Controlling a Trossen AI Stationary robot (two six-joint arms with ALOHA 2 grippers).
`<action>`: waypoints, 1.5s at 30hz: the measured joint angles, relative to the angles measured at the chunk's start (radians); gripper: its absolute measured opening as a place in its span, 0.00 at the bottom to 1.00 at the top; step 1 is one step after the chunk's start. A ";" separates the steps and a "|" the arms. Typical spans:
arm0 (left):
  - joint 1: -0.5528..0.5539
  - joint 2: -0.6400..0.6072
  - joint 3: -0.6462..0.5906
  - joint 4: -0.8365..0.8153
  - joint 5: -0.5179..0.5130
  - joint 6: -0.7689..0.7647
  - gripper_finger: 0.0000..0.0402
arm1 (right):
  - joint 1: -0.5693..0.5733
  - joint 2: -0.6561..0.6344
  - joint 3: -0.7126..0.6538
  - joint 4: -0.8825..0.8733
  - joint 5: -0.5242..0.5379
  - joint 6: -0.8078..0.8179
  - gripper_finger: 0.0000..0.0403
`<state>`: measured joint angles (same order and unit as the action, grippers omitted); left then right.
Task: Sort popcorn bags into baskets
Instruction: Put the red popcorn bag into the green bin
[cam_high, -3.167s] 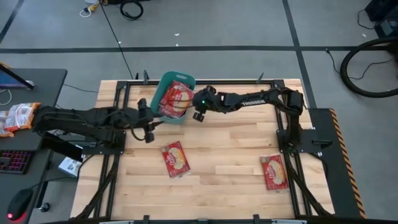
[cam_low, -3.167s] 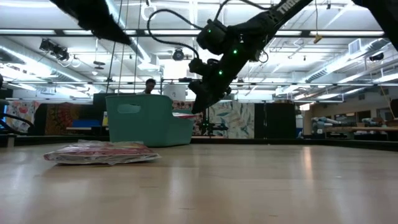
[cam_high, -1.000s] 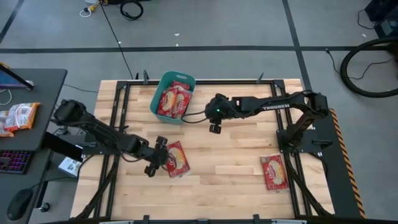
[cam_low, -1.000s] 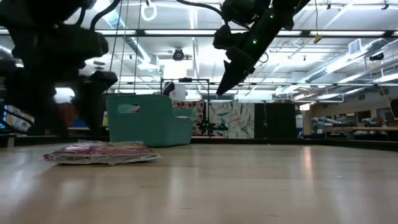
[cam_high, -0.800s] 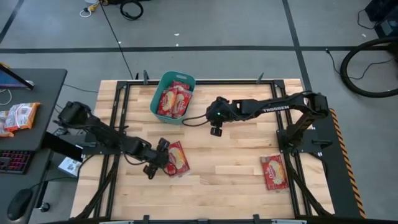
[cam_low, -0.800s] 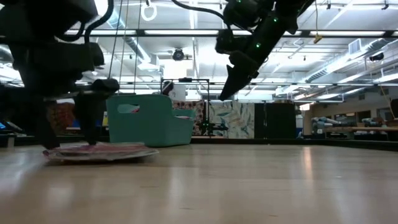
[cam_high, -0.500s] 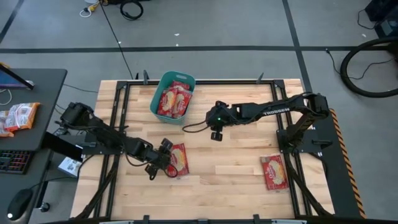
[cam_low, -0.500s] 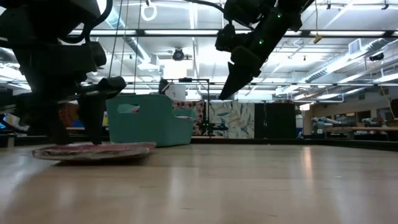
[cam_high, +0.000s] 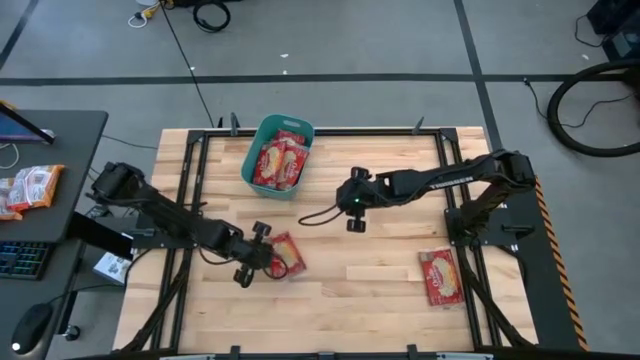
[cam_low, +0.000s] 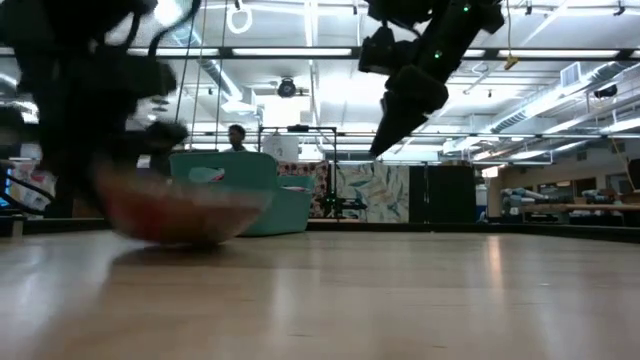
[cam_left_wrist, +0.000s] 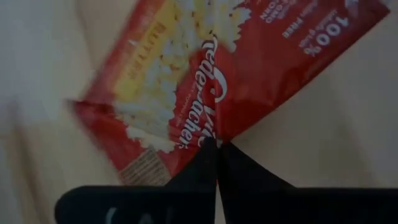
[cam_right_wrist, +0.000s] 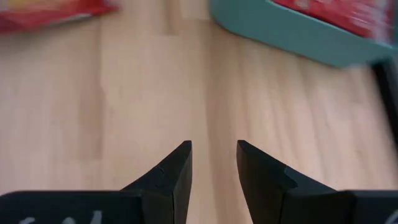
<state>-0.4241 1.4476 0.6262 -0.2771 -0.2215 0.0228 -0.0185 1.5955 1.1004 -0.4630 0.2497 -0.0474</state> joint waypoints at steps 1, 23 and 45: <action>0.002 -0.019 0.018 -0.012 0.000 -0.011 0.02 | 0.000 -0.013 0.000 -0.023 0.022 0.011 0.32; 0.438 -0.154 0.431 -0.169 -0.090 -0.508 0.01 | 0.001 -0.251 -0.132 -0.098 0.222 0.125 0.32; 0.842 -0.062 0.446 -0.467 0.021 -0.789 0.03 | 0.172 -0.310 -0.478 0.479 0.168 0.114 0.32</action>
<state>0.4175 1.3853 1.0718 -0.7442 -0.2000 -0.7660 0.1537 1.2858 0.6222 0.0165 0.4175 0.0671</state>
